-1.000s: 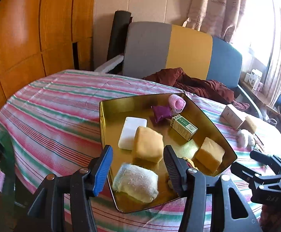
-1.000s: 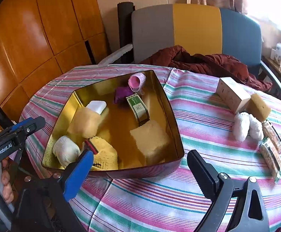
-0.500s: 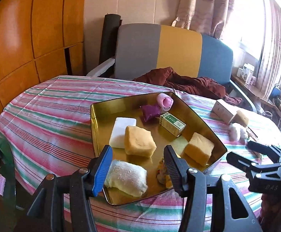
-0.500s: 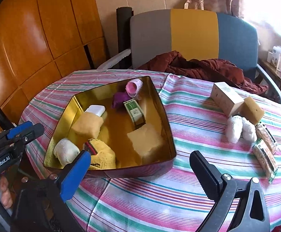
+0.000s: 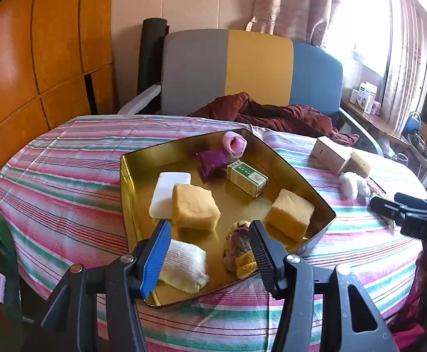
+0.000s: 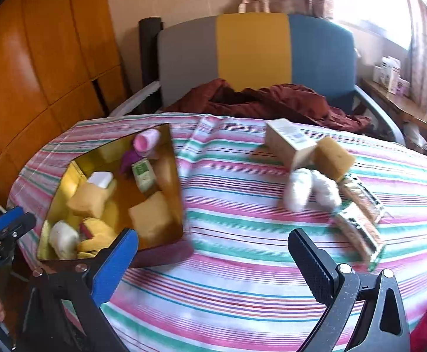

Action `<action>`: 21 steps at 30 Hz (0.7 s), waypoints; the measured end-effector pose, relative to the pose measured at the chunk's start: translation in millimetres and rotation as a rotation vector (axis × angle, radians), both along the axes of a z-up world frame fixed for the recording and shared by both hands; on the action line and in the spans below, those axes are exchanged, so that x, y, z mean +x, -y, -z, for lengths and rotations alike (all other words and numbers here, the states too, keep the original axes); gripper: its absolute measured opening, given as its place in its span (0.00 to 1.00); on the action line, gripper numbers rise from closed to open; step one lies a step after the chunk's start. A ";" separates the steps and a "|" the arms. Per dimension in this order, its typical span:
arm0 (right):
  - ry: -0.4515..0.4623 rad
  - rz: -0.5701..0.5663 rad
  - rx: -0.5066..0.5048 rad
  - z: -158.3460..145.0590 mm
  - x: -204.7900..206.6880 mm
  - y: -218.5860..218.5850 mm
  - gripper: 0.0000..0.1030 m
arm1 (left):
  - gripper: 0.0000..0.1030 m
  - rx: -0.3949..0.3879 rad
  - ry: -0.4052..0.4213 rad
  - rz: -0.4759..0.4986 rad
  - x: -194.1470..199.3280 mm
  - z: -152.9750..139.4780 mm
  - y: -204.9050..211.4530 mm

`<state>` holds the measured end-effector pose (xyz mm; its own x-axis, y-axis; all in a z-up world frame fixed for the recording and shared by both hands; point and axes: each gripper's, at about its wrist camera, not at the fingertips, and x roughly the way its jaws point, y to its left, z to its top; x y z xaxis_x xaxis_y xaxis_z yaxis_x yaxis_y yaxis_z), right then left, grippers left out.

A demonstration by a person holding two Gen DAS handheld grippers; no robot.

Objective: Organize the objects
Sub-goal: 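Move both open grippers back to the remaining items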

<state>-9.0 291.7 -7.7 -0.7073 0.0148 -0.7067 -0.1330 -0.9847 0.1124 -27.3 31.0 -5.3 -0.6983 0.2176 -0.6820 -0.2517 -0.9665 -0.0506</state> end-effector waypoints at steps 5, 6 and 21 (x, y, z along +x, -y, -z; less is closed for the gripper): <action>0.038 0.048 -0.025 5.3 2.2 -28.1 1.00 | 0.54 0.019 0.049 0.024 -3.1 8.5 -4.5; 0.051 0.058 -0.022 7.6 2.6 -34.3 1.00 | 0.54 0.020 0.054 0.028 -3.2 9.4 -5.2; 0.163 0.301 -0.007 22.7 20.0 -176.0 1.00 | 0.54 0.020 0.079 0.159 -4.7 7.6 -39.5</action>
